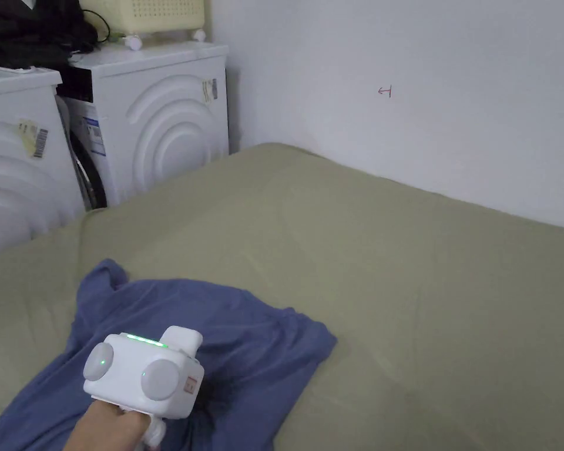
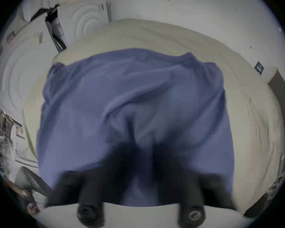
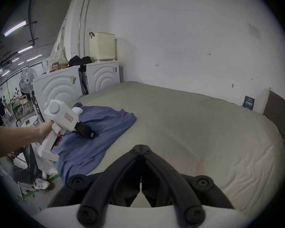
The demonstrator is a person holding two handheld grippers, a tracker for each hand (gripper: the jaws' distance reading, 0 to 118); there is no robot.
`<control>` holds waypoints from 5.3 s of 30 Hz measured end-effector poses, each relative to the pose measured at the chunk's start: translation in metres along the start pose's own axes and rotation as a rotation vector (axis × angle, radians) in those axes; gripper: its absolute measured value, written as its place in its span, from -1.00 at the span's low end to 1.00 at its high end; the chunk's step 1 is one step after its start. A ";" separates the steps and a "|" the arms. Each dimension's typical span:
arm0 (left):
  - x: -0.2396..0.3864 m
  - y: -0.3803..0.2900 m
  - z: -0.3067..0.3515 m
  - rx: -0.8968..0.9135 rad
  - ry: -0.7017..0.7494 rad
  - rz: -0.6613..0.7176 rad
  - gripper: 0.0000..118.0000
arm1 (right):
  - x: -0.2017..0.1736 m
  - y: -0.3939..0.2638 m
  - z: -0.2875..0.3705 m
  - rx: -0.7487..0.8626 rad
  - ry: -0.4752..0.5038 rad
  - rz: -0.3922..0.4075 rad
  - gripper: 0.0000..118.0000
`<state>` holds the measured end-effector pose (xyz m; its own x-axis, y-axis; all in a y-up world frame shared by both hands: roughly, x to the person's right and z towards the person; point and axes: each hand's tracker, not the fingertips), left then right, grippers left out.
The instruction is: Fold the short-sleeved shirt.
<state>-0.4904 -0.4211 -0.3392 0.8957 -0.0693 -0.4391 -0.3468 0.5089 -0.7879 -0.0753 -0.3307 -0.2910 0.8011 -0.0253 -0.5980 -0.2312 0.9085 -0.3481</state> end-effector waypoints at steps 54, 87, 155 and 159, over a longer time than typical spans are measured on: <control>0.369 -0.077 0.256 0.516 -0.561 -0.299 -1.00 | 0.208 -0.048 0.209 0.085 -0.613 -0.241 -0.97; 0.199 -0.047 0.102 0.075 -0.296 -0.139 -1.00 | 0.144 -0.029 0.161 0.084 -0.459 -0.147 -0.97; 0.131 0.070 0.294 0.487 -0.136 -0.127 -1.00 | 0.394 0.125 0.216 -0.033 -0.449 -0.259 -0.93; 0.127 0.089 0.333 0.543 -0.118 -0.126 -1.00 | 0.388 0.159 0.246 0.038 -0.447 -0.259 -0.93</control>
<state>-0.3148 -0.0986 -0.3213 0.9569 -0.0777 -0.2797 -0.0700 0.8733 -0.4821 0.3341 -0.0937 -0.4008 0.9890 -0.0785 -0.1253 0.0201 0.9109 -0.4121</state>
